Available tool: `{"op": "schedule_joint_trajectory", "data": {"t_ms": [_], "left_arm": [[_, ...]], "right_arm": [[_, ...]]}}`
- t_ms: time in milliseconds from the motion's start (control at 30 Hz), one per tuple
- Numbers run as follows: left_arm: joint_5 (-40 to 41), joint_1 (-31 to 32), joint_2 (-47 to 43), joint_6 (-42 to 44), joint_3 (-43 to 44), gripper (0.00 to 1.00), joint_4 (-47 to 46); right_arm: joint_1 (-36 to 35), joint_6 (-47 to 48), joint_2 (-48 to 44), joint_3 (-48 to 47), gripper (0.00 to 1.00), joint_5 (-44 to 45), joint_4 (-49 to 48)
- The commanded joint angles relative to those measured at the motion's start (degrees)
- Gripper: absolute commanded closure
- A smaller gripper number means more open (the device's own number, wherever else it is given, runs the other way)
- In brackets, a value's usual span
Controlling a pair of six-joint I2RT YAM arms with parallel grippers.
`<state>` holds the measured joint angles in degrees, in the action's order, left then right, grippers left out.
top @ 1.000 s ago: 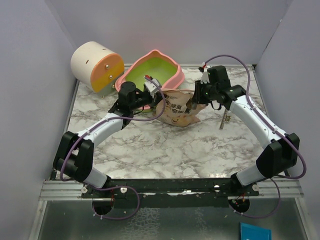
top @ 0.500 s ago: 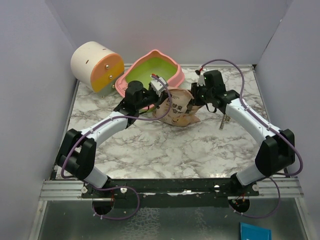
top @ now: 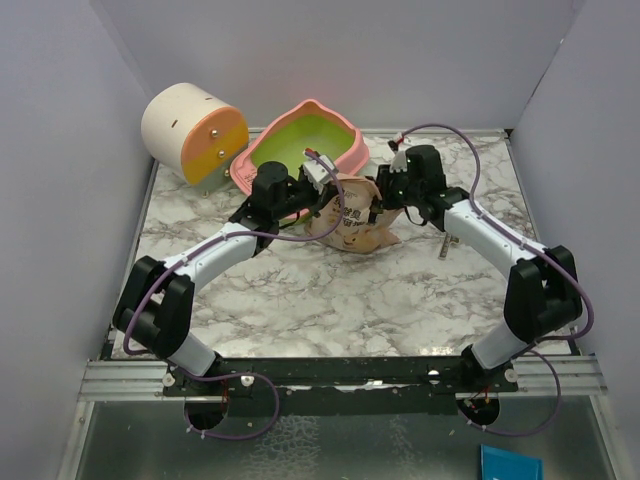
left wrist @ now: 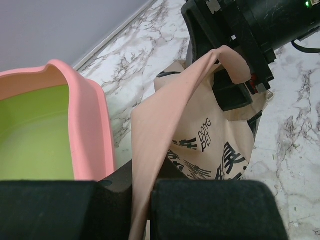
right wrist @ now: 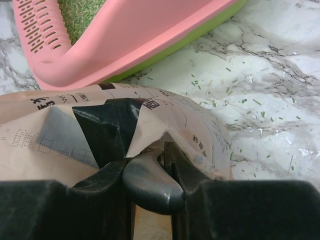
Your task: Fill the litter box with clean litter
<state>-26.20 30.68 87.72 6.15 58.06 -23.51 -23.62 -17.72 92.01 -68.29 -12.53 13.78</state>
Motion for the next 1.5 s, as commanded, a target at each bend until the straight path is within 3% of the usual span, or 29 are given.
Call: {"op": "schedule_joint_trajectory", "data": {"t_ms": [0, 333, 500, 933, 1467], "left_arm": [[-1.33, 1.32, 0.39, 0.50, 2.57, 1.00, -5.94], [-0.94, 1.40, 2.95, 1.04, 2.45, 1.00, -5.94], [-0.56, 1.54, 2.70, 1.61, 2.02, 1.00, -5.94], [-0.33, 1.67, 0.24, 3.12, 1.45, 1.00, -5.94], [0.45, 1.36, -4.89, 5.86, -2.43, 1.00, -5.47]], "right_arm": [[-2.05, -0.25, 3.46, 6.15, 0.99, -7.77, 9.79], [-1.96, -5.85, 0.75, 9.48, 0.99, -18.67, 4.48], [-1.46, -9.44, 0.10, 10.45, 0.99, -18.89, 1.06], [7.73, -17.82, -2.72, 15.56, 0.99, -31.61, -9.68], [10.54, -27.33, -3.50, 18.90, 0.99, -34.24, -23.75]]}}
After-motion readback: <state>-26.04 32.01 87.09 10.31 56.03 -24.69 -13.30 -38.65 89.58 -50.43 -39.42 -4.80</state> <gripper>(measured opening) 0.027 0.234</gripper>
